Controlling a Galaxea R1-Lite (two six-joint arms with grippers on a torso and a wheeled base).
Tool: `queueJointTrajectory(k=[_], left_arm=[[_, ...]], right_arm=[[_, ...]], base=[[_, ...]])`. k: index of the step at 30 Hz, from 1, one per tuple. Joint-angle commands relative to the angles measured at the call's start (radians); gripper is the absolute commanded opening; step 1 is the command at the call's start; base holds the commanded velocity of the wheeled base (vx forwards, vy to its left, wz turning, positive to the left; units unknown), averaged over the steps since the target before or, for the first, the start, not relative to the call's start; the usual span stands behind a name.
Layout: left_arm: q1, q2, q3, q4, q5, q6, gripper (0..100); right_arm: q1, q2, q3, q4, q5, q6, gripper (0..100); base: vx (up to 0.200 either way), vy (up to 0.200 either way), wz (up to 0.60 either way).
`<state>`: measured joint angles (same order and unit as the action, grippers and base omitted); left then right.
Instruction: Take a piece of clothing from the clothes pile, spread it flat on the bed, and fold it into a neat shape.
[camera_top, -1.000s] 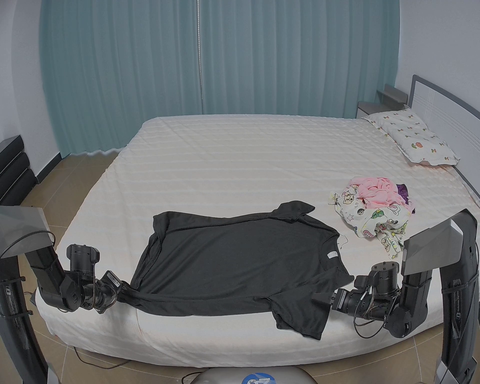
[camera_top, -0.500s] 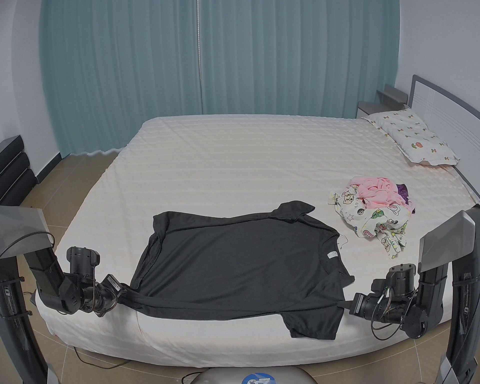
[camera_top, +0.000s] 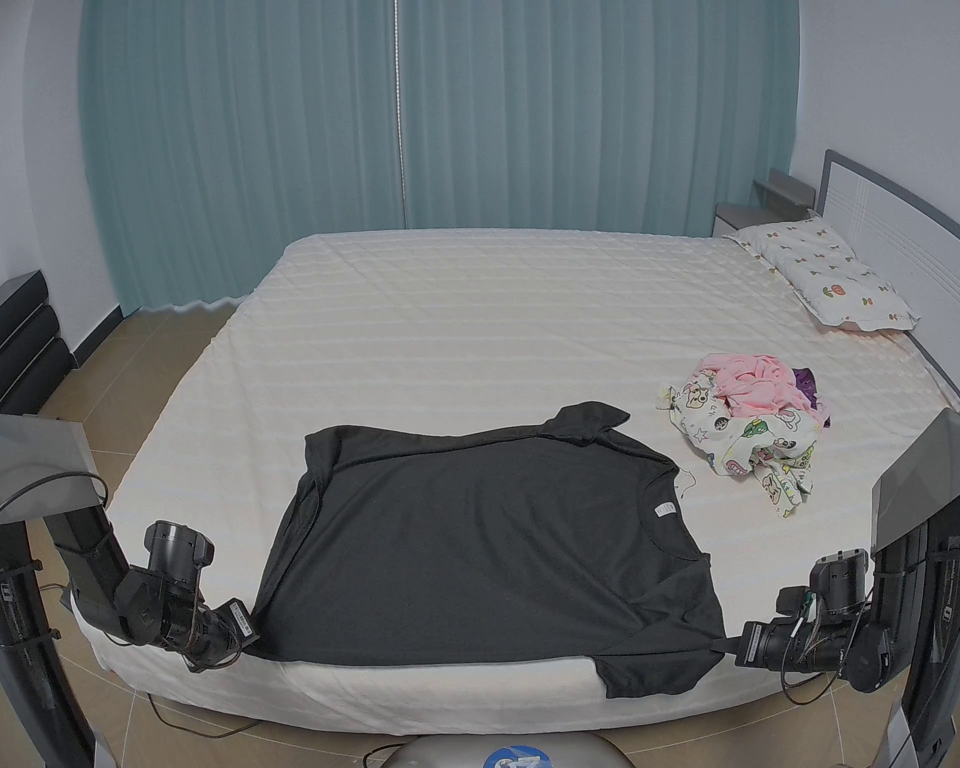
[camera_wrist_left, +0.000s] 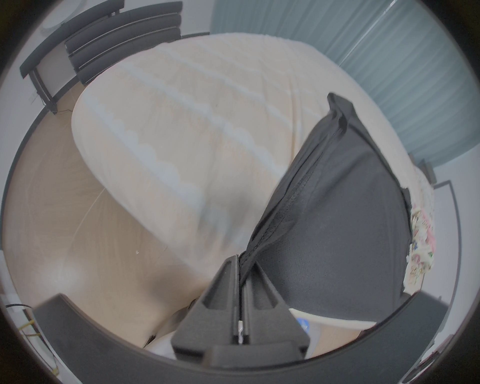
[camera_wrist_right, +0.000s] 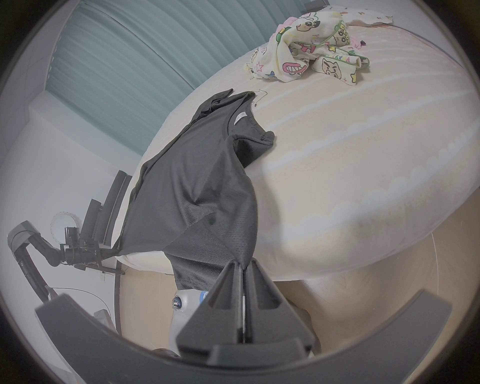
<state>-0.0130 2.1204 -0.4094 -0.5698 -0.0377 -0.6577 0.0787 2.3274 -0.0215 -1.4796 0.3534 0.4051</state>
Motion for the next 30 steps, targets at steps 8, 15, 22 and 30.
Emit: queueJointTrajectory(k=[8, 15, 22, 30], left_arm=[[-0.013, -0.007, -0.006, 0.024, 0.001, 0.018, 100], [-0.013, -0.025, -0.009, 0.028, -0.007, 0.012, 100], [0.011, -0.093, -0.042, 0.019, -0.024, 0.006, 100], [0.070, -0.103, -0.091, 0.011, -0.088, -0.059, 100]], right_arm=[[-0.004, 0.069, 0.021, -0.004, -0.005, -0.045, 100], [-0.020, 0.027, 0.006, -0.091, 0.004, -0.028, 100], [-0.002, -0.033, -0.109, -0.090, 0.019, 0.172, 100], [0.067, -0.042, -0.156, -0.091, 0.013, 0.451, 100]], base=[[0.000, 0.000, 0.00], [0.000, 0.000, 0.00], [0.000, 0.000, 0.00], [0.000, 0.000, 0.00]])
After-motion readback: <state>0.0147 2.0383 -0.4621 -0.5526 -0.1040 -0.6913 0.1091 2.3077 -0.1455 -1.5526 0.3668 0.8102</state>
